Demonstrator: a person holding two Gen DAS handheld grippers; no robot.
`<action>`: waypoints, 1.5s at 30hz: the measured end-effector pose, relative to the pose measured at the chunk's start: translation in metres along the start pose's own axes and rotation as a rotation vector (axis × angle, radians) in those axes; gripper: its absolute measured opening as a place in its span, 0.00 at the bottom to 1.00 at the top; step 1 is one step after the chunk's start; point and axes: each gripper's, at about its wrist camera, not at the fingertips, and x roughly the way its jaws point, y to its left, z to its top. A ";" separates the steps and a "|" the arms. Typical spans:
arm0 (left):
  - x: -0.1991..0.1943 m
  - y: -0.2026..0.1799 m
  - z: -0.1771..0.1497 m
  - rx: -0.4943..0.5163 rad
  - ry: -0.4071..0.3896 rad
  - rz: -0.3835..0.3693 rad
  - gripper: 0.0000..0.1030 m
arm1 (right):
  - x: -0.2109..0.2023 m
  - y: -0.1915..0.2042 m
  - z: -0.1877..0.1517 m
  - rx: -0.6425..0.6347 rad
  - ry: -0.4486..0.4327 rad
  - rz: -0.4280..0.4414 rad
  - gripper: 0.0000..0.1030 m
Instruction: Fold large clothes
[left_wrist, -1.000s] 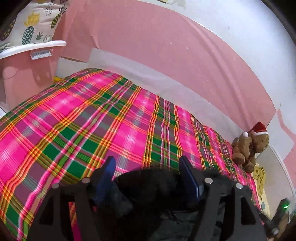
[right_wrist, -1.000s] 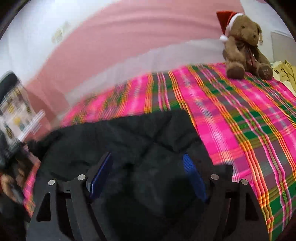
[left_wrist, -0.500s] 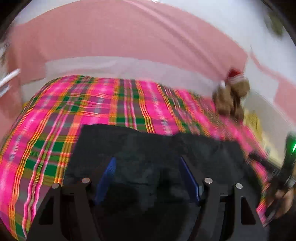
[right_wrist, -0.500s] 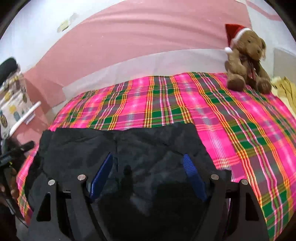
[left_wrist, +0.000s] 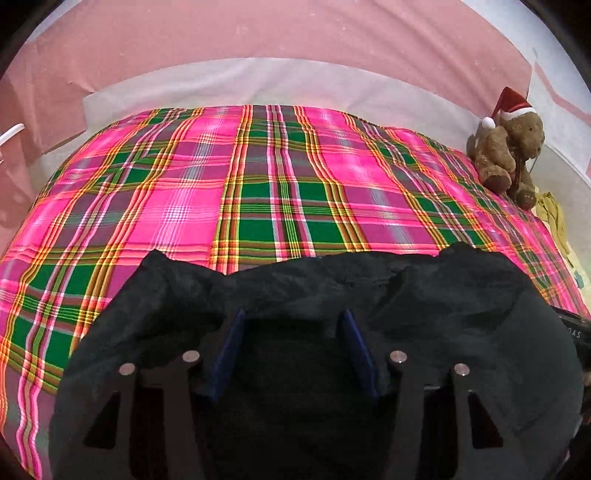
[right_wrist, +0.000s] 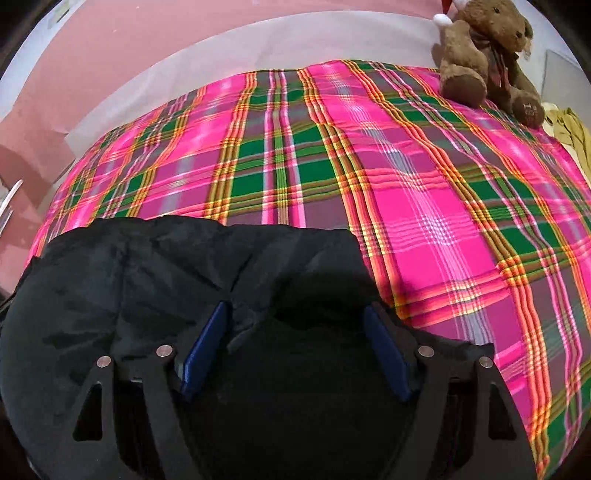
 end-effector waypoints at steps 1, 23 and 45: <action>0.000 -0.002 0.000 0.003 -0.004 0.007 0.56 | 0.002 0.001 0.000 -0.006 0.000 -0.014 0.73; -0.013 0.049 0.008 -0.035 0.014 0.081 0.40 | -0.009 0.123 0.003 -0.164 -0.047 0.089 0.57; 0.007 0.039 0.003 -0.013 -0.014 0.125 0.40 | 0.007 0.114 -0.009 -0.130 -0.114 0.093 0.56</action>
